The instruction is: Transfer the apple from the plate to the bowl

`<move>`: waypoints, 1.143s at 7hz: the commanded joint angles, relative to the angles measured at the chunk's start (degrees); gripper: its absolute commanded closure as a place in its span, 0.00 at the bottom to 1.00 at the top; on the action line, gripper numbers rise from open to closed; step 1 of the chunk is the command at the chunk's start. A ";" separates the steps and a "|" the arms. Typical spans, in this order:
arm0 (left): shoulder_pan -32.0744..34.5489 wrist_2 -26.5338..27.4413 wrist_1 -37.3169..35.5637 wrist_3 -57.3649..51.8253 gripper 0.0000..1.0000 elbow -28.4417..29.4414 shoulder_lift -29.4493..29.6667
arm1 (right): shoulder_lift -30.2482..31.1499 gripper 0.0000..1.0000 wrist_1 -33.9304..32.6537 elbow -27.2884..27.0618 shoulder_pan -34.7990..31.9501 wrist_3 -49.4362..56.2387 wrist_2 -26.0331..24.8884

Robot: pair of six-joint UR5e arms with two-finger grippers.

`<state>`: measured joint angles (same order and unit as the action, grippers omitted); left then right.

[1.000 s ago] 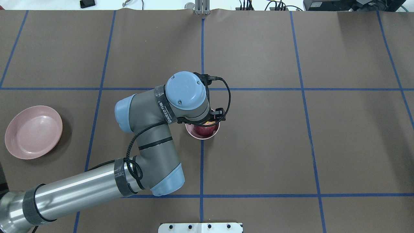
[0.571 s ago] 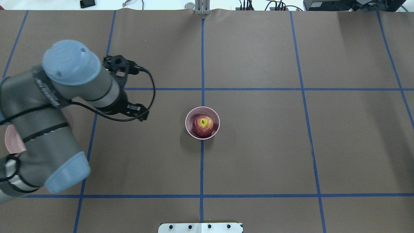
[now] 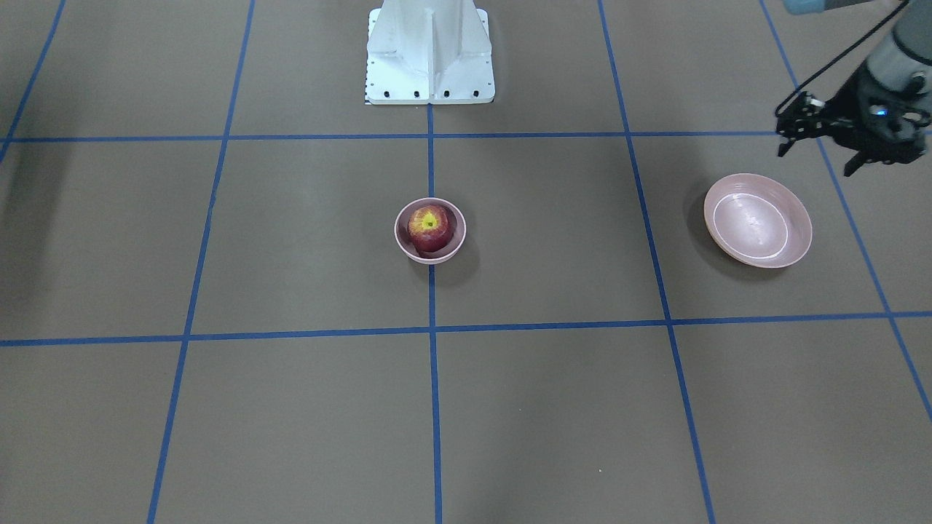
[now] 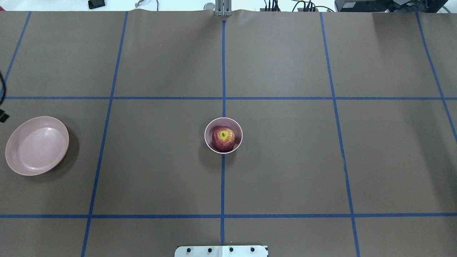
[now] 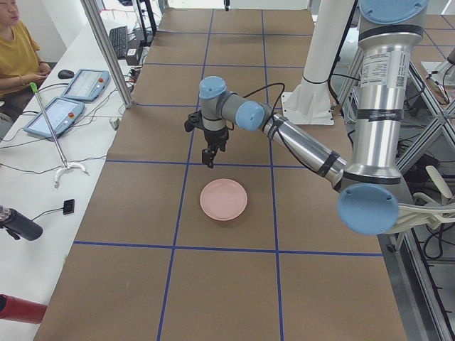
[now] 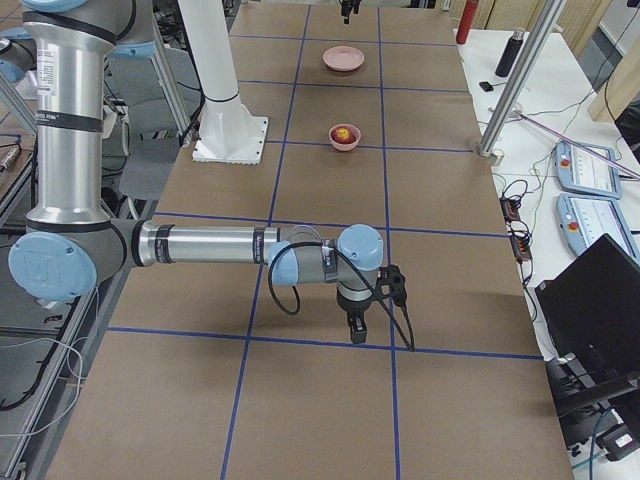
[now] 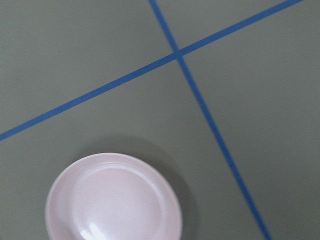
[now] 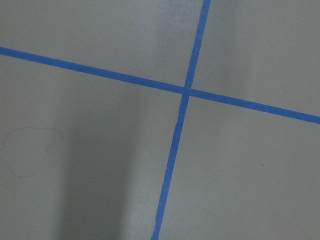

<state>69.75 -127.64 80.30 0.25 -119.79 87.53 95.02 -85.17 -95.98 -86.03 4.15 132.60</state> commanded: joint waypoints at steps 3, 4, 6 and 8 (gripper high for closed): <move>16.37 -1.73 4.24 -16.51 0.02 10.27 -9.47 | 0.17 0.00 0.00 0.00 -0.01 -0.29 0.21; 19.17 -7.21 5.82 -16.51 0.02 10.71 -11.66 | 0.17 0.00 0.00 -0.08 -0.01 -0.29 0.21; 20.94 -9.55 5.48 -15.45 0.02 12.12 -12.39 | 0.17 0.00 0.00 -0.08 0.08 -0.29 0.12; 21.22 -9.56 5.92 -6.17 0.02 12.74 -10.81 | 0.17 0.00 0.00 -0.08 0.08 -0.29 0.12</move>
<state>90.64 -137.13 86.01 -10.64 -107.24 76.08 95.18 -85.17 -96.06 -85.97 3.87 132.72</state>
